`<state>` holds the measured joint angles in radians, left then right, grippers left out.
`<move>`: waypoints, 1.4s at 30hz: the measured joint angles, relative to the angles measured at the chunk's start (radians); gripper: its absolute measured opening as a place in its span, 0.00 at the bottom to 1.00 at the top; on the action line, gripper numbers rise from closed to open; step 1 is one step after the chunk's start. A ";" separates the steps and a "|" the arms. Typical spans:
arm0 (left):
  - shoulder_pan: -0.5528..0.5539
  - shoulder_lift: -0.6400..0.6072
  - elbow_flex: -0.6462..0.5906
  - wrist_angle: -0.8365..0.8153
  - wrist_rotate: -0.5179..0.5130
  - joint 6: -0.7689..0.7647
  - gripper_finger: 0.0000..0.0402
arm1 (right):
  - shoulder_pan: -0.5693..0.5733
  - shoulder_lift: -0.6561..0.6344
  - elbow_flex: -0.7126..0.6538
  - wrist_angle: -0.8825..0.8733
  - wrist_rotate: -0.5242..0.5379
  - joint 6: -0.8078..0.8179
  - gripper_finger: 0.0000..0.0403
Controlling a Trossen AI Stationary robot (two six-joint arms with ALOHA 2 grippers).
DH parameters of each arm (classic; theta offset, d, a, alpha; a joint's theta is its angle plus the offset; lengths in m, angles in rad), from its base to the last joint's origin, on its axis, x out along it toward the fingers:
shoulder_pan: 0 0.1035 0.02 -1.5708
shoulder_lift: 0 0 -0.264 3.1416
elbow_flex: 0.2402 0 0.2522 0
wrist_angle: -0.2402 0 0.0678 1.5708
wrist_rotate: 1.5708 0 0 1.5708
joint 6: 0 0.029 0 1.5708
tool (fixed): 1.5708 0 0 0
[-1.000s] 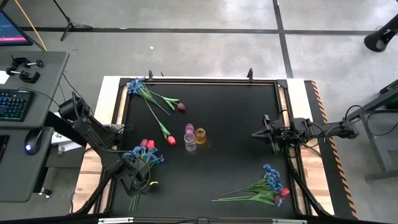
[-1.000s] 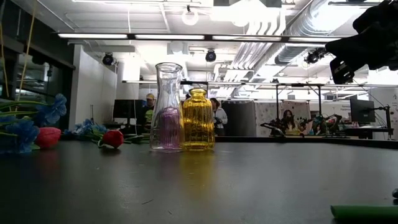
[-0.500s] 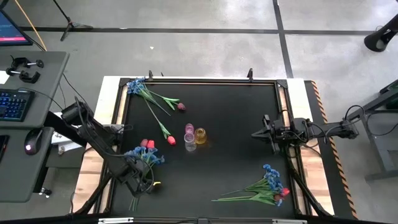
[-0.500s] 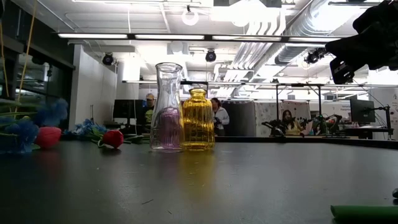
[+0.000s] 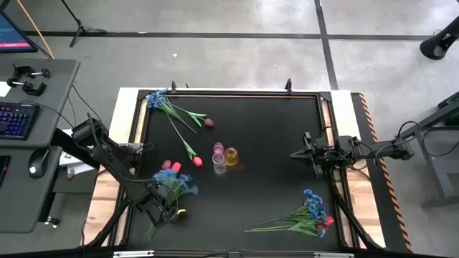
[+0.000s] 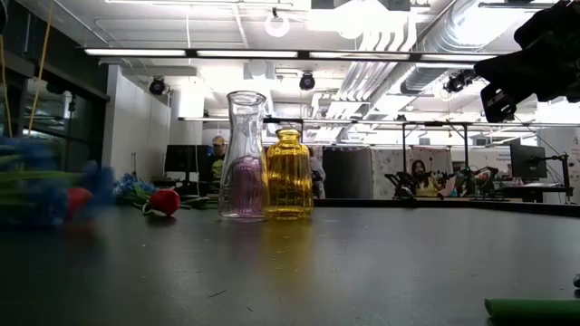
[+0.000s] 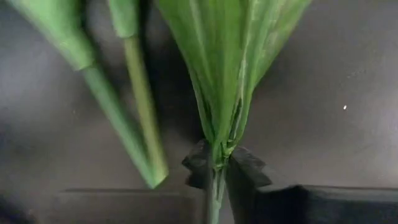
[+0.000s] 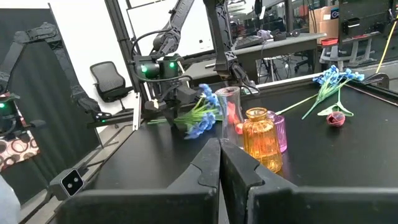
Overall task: Sort flowers into vase by color
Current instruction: Put the bottom left blue flower into the transparent vase
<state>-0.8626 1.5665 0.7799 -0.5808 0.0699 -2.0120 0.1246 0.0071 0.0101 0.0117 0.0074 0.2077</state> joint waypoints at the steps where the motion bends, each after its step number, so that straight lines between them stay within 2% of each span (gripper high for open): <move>1: 0.001 0.000 0.000 0.003 -0.001 0.005 0.02 | 0.000 0.000 0.000 0.000 0.000 0.000 0.00; 6: 0.011 -0.012 0.026 0.005 -0.007 0.059 0.02 | 0.000 0.000 0.000 0.000 0.000 0.000 0.00; 10: 0.032 -0.075 0.048 -0.001 -0.035 0.149 0.01 | 0.000 0.000 0.000 0.000 0.000 0.000 0.00; 12: 0.047 -0.134 0.063 -0.006 -0.101 0.204 0.01 | 0.000 0.000 0.000 0.000 0.000 0.000 0.00; 15: 0.083 -0.254 0.091 -0.051 -0.276 0.326 0.01 | 0.000 -0.001 0.000 0.000 0.000 0.000 0.00; 17: 0.119 -0.345 0.110 -0.044 -0.445 0.485 0.00 | 0.000 0.000 0.000 0.000 0.000 0.000 0.00; 19: 0.160 -0.435 0.127 0.043 -0.642 0.730 0.00 | 0.000 0.000 0.000 0.000 0.000 0.000 0.00; 21: 0.209 -0.506 0.130 0.225 -0.814 1.042 0.00 | 0.000 0.000 0.000 0.000 0.000 0.000 0.00; 23: 0.269 -0.543 0.130 0.438 -0.892 1.416 0.00 | 0.000 0.000 0.000 0.000 0.000 0.000 0.00; 26: 0.375 -0.536 0.130 0.699 -0.852 1.885 0.00 | 0.000 0.000 0.000 0.000 0.000 0.000 0.00; 29: 0.477 -0.486 0.130 0.795 -0.739 2.068 0.00 | 0.000 0.000 0.000 0.000 0.000 0.000 0.00; 31: 0.523 -0.444 0.130 0.757 -0.697 2.080 0.00 | 0.000 0.000 0.000 0.000 0.000 0.000 0.00; 35: 0.564 -0.354 0.127 0.650 -0.682 1.961 0.00 | 0.000 0.000 0.000 0.000 0.000 0.000 0.00; 42: 0.564 -0.272 0.126 0.662 -0.621 1.917 0.00 | 0.000 0.000 0.000 0.000 0.000 0.000 0.00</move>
<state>-0.2985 1.2949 0.9063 0.0809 -0.5513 -0.0953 0.1246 0.0071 0.0101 0.0120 0.0078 0.2077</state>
